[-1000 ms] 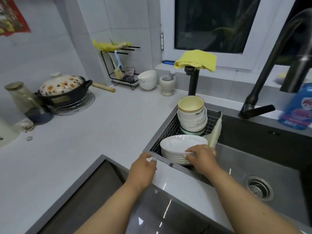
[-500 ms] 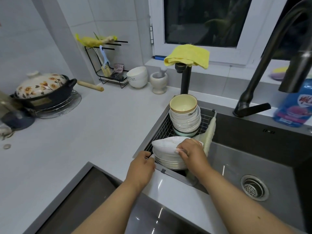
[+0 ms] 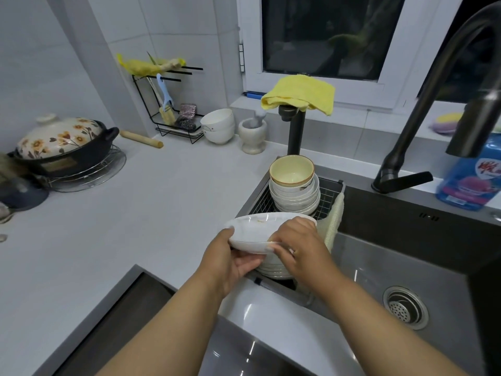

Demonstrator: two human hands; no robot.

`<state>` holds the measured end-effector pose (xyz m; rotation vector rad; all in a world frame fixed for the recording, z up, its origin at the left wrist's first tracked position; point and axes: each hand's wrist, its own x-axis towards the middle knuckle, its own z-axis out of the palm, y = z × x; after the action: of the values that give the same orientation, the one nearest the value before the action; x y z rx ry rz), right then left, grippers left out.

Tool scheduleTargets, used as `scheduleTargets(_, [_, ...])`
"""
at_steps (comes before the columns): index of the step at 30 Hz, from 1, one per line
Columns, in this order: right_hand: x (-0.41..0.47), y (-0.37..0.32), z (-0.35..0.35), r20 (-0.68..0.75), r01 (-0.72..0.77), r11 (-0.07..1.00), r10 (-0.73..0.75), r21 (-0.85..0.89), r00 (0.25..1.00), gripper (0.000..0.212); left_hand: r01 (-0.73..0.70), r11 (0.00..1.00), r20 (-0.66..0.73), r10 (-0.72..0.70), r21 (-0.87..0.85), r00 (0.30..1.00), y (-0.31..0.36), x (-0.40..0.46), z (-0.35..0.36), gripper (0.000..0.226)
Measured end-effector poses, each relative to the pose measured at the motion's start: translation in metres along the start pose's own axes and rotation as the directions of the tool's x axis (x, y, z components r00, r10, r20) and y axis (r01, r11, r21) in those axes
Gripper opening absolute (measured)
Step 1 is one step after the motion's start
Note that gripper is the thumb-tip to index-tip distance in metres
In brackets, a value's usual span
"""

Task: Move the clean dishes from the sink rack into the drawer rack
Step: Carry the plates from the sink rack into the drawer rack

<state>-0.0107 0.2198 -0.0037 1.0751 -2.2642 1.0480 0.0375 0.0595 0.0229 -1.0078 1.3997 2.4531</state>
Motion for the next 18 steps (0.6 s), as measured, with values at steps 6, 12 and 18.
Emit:
scheduleTargets(6, [0.004, -0.029, 0.009, -0.068, -0.053, 0.993, 0.06, 0.101, 0.996, 0.032, -0.121, 0.989, -0.151, 0.107, -0.089, 0.983, 0.002, -0.019, -0.025, 0.033])
scheduleTargets(12, [0.016, -0.072, 0.024, -0.102, -0.531, 0.754, 0.607, 0.386, 0.788, 0.05, -0.232, 0.967, -0.255, 0.2, -0.105, 0.946, 0.0, -0.057, -0.076, 0.023])
scheduleTargets(18, [0.009, -0.138, 0.056, 0.402, -0.729, 0.187, 0.732, 0.659, 0.551, 0.034, -0.345, 0.935, -0.342, 0.297, -0.086, 0.891, -0.014, -0.117, -0.139, 0.03])
